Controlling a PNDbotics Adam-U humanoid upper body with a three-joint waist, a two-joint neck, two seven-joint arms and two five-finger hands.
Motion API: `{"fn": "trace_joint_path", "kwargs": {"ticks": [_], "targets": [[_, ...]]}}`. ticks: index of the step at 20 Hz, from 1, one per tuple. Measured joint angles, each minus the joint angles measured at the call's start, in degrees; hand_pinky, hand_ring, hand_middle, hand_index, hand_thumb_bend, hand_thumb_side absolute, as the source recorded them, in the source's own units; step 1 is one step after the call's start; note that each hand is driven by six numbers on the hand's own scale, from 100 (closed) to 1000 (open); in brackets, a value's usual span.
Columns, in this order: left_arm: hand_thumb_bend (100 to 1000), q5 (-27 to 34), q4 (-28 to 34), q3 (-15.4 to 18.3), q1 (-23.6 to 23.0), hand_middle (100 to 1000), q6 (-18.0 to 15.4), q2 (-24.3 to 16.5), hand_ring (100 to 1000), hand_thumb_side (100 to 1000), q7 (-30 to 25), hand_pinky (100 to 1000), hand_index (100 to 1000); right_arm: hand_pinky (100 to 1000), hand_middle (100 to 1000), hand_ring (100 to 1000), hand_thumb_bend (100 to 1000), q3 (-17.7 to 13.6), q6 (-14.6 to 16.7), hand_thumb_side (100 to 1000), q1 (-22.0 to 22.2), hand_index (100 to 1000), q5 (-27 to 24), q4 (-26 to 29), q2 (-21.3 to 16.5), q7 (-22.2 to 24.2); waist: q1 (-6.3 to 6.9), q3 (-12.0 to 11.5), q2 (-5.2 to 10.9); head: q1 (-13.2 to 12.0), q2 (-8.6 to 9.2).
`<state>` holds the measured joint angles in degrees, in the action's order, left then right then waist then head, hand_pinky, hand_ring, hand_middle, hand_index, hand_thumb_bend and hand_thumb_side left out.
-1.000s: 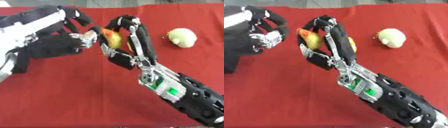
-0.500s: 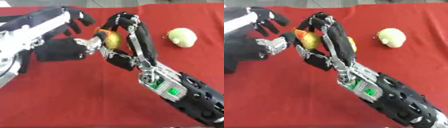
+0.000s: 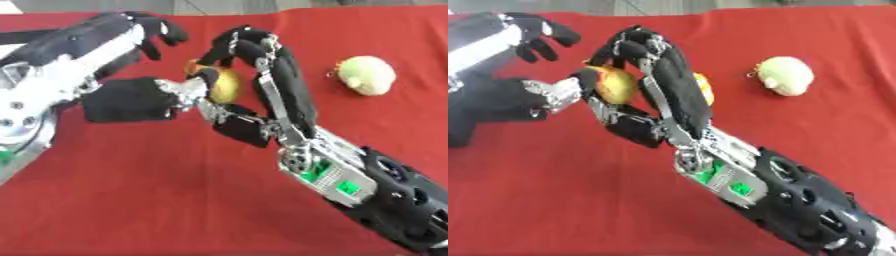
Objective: Pick up the objects with one hand, pass them to the other hand, and then place them into the box on the other side of the table.
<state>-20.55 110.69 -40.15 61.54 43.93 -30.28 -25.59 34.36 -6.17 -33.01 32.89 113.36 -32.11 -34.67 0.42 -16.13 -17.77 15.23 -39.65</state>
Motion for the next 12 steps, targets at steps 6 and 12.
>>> {"fn": "trace_joint_path", "kwargs": {"ticks": [6,12], "targets": [[351,-0.4,-1.9,-0.7,0.0,793,-1.1,0.5,809,871,-1.1,834,902,683,357,631,252,0.0,1.0,100,0.0,568,2.6,0.0,0.0,0.1,-0.07,0.0,-0.21,0.0,0.0],[372,-0.7,-2.2,-1.3,0.0,795,-2.6,0.5,814,866,-2.6,844,900,689,359,628,258,0.0,1.5,100,0.0,570,4.1,0.0,-0.2,0.1,-0.07,0.0,-0.31,-0.3,-0.13]]}}
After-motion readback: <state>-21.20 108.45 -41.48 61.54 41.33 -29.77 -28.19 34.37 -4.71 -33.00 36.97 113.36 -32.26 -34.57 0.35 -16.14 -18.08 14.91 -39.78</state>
